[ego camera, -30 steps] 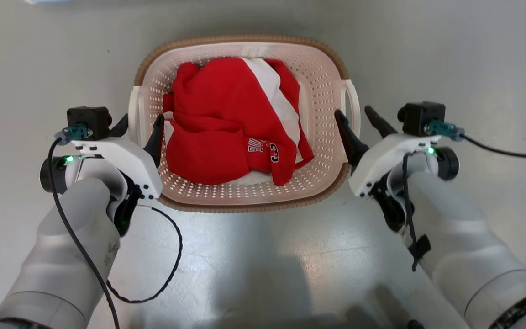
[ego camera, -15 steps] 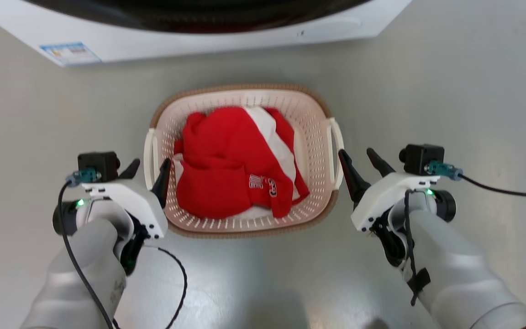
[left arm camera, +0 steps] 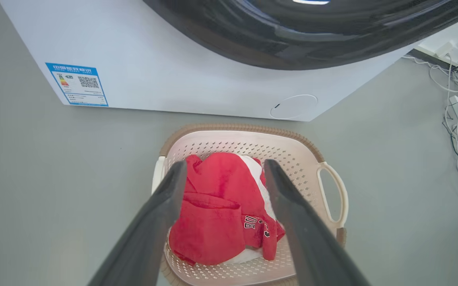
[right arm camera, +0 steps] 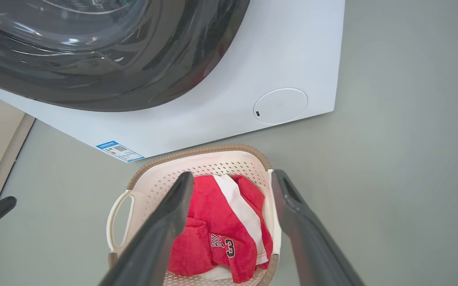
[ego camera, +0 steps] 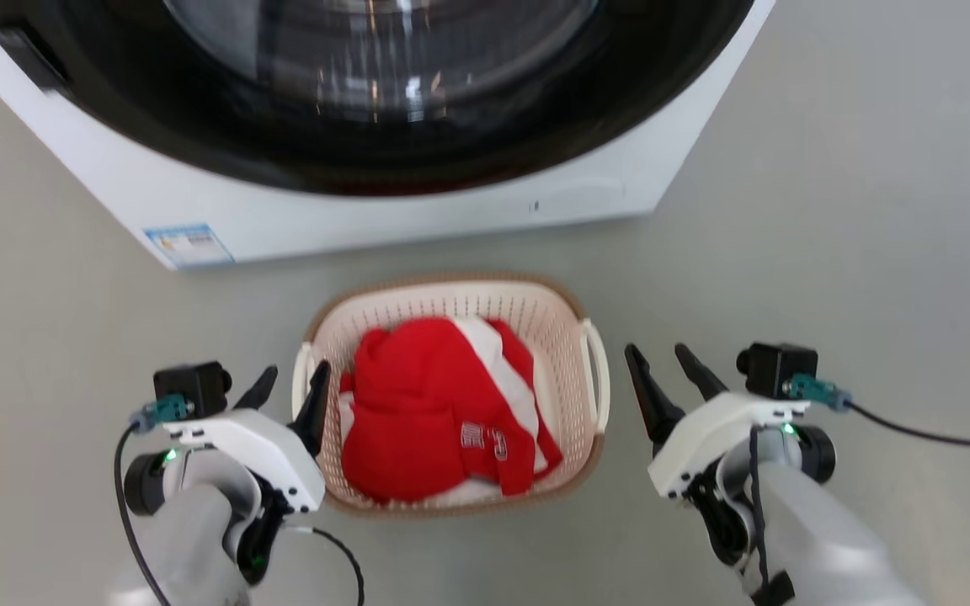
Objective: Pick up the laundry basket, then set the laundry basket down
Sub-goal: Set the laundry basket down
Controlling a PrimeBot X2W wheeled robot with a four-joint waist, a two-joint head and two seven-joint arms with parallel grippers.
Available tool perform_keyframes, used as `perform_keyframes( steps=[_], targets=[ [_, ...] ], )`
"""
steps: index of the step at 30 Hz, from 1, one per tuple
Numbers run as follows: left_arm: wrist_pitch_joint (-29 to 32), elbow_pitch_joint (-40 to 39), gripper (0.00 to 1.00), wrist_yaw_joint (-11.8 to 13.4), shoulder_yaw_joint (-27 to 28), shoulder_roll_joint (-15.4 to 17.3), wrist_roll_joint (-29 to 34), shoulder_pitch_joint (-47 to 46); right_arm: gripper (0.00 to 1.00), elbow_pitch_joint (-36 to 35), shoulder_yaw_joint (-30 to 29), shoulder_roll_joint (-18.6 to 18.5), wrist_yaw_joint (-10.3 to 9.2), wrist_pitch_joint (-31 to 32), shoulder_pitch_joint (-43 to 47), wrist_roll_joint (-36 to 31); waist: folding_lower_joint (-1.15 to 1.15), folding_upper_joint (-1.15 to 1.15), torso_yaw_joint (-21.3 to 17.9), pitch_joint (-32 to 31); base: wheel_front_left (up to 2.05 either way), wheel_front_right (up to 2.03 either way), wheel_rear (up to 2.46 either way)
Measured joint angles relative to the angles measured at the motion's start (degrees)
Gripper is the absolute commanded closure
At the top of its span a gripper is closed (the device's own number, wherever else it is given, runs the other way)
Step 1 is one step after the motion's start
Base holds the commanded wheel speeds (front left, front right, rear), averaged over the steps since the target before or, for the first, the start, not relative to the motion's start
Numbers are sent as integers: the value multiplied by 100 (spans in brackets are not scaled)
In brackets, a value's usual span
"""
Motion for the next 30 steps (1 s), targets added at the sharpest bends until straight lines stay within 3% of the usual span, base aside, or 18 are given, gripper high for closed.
perform_keyframes(
  steps=[17, 30],
  targets=[
    [0, -1118, 0, 0, 760, -152, 795, 1378, 0, -1336, -896, -181, 0, 0, 1416, -1117, 0, 0, 50, -1751, 0, 0, 0],
    [0, -2338, 0, 0, 1322, -172, 1349, 2102, 0, -2670, -1677, -352, 0, 0, 2157, -1706, 0, 0, 131, -2344, 0, 0, 0]
  ],
)
